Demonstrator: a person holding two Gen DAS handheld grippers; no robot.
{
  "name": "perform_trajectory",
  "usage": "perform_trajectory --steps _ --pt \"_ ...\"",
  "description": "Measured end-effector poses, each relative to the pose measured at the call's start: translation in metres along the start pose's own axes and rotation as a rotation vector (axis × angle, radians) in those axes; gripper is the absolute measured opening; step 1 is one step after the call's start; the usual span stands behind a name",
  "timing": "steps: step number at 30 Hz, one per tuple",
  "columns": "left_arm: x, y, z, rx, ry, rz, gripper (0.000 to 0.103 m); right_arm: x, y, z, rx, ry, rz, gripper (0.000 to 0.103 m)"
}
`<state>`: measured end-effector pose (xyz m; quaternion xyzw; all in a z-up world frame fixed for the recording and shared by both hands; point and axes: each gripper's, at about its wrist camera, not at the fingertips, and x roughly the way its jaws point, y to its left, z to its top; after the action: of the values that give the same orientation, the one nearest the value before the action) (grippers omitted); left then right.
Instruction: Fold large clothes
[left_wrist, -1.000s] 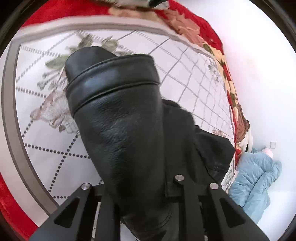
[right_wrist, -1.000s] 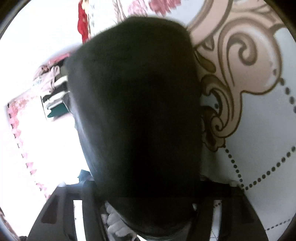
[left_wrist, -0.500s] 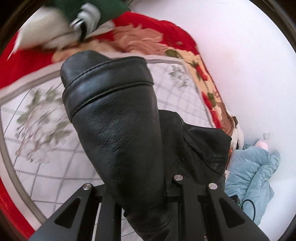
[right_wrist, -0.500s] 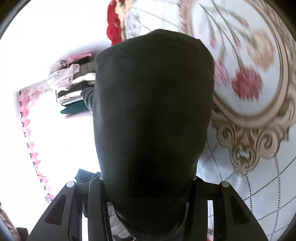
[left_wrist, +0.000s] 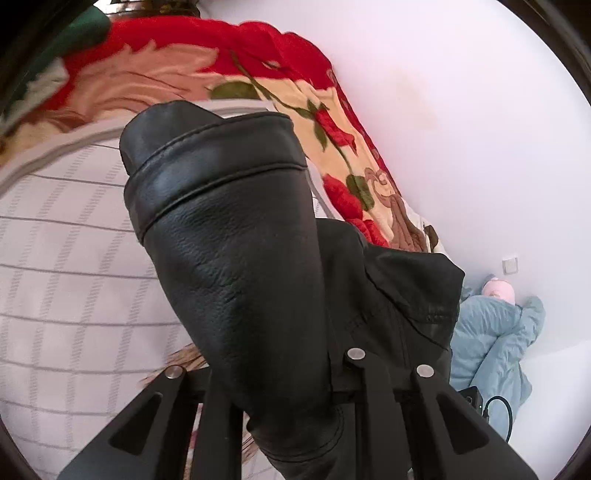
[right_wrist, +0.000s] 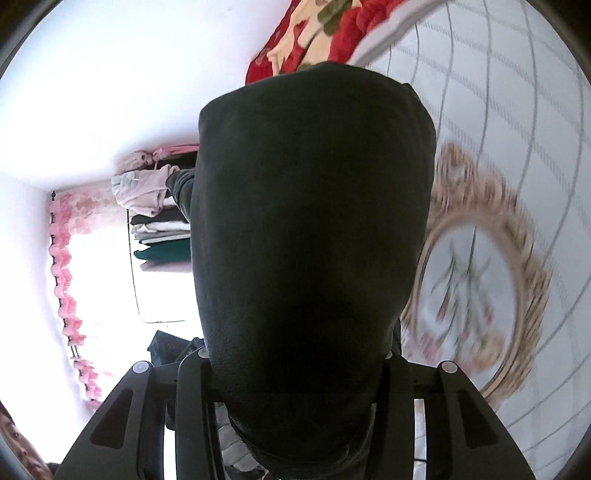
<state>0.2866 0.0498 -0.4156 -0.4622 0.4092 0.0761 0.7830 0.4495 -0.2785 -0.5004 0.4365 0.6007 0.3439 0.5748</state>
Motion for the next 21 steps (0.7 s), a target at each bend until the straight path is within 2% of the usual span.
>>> perform_trajectory --steps 4,10,14,17,19,21 --pt "0.066 -0.009 0.01 -0.019 0.009 -0.008 0.014 -0.011 -0.013 0.074 -0.004 0.016 -0.01 0.045" --pt "0.178 -0.009 0.017 -0.038 0.06 0.021 0.014 0.004 -0.067 0.172 0.005 0.057 -0.044 0.045" --pt "0.226 -0.015 0.019 0.036 0.08 0.031 0.017 0.012 -0.096 0.231 -0.008 0.071 -0.046 0.045" --pt "0.247 -0.024 0.021 0.142 0.106 0.048 0.028 0.007 -0.115 0.276 0.033 0.075 -0.075 0.053" --pt "0.253 -0.025 0.022 0.18 0.132 0.085 0.052 0.01 -0.122 0.291 0.069 0.094 -0.095 0.062" --pt "0.251 -0.02 0.027 0.188 0.169 0.079 0.057 0.011 -0.117 0.295 0.064 0.105 -0.131 0.065"
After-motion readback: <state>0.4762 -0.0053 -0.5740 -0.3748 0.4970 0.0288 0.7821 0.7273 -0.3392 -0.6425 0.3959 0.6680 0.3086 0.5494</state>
